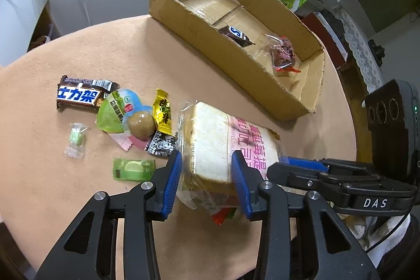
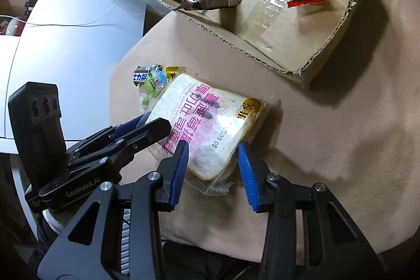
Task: Organize snacks
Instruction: 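Lift the bread loaf into the cardboard box and release it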
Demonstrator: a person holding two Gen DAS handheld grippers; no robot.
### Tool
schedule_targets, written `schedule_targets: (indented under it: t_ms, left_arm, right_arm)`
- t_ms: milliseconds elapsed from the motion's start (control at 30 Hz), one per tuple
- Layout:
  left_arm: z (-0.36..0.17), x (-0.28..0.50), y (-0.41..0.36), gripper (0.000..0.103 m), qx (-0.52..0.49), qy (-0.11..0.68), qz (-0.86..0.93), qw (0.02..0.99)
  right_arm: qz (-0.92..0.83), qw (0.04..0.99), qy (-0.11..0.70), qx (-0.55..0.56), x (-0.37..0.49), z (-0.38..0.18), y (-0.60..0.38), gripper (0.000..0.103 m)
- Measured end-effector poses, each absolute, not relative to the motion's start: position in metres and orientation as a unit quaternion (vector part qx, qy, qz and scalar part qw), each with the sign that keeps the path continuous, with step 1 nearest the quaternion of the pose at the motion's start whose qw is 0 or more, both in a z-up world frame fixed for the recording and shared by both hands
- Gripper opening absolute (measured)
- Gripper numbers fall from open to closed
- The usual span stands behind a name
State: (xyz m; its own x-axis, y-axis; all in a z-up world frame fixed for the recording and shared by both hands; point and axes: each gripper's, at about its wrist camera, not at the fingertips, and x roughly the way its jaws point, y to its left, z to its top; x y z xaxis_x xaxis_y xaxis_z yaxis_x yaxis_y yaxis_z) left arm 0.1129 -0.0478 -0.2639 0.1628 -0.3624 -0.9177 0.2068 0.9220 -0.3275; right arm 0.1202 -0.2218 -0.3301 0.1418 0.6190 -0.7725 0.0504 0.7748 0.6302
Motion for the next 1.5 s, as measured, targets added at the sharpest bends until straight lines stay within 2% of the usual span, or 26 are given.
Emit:
schedule_targets:
  t_ms: [667,1500]
  left_arm:
    - [-0.213,0.103,-0.053,0.038,-0.071,0.572,-0.192,0.795]
    - [-0.162,0.160,-0.078,0.038,-0.082,0.501,-0.212,0.835]
  right_arm:
    - [0.227,0.744,0.577,0.249,0.113,-0.276,-0.237,0.041]
    - [0.212,0.807,0.513,0.201,0.165,-0.195,-0.264,0.042]
